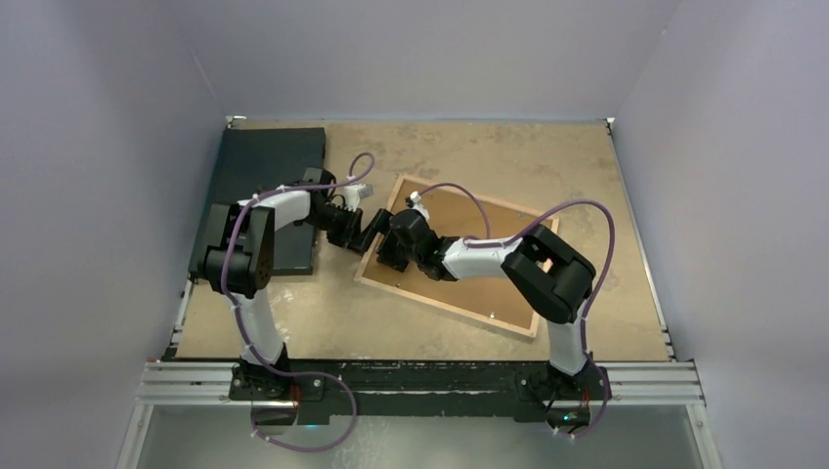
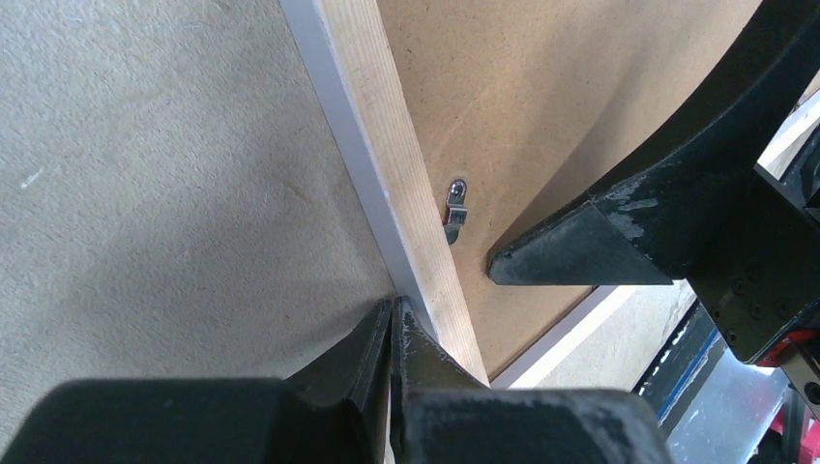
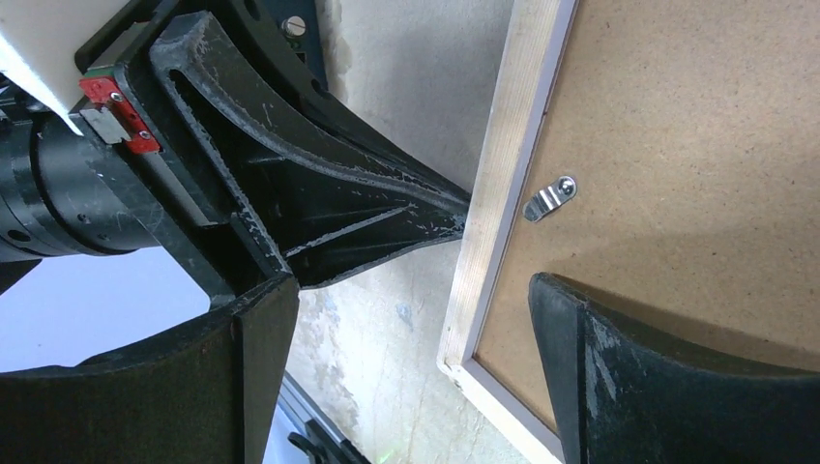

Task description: Put the photo into the frame

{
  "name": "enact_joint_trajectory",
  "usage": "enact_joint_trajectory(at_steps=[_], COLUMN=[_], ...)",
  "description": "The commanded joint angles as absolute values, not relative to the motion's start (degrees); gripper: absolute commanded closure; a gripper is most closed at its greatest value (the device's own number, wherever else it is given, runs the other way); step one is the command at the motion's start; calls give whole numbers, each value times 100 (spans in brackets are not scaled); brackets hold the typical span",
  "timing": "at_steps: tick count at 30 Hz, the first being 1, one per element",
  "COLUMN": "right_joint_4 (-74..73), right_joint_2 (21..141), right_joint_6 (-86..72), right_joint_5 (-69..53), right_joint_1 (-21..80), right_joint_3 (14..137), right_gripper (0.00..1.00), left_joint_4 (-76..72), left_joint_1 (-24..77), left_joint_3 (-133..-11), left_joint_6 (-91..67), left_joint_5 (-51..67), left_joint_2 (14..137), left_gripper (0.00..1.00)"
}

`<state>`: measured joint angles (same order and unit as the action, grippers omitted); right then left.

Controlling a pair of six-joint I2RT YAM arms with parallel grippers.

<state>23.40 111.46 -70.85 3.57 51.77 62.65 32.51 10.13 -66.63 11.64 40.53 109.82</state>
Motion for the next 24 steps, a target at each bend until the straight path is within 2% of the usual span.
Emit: enact_joint_trajectory(at_steps=[1,7,18,24], right_joint_4=[2320,2272,2399,2512], right_joint_2=[11177,11255,11357,11352], right_joint_6=[-7047,-6918,-6567,-6478], right_joint_5=[568,722,1071,1178], right_joint_1=[5210,5212,5209,5205], right_joint_3=[6488,6489,6545,6423], right_gripper=[10,11,20,22], left_joint_4=[3149,3128,3129,3103], left_joint_1=[1011,1013,1011,1014], left_joint_3=[-6631,-6620,-6613,-6575], left_joint_6=[1208,1195,1186,1167], left_joint_5=[4429,4460,4508,4513], left_joint_2=[10826,10837,10786,10786], left_gripper=[100,100,100,100])
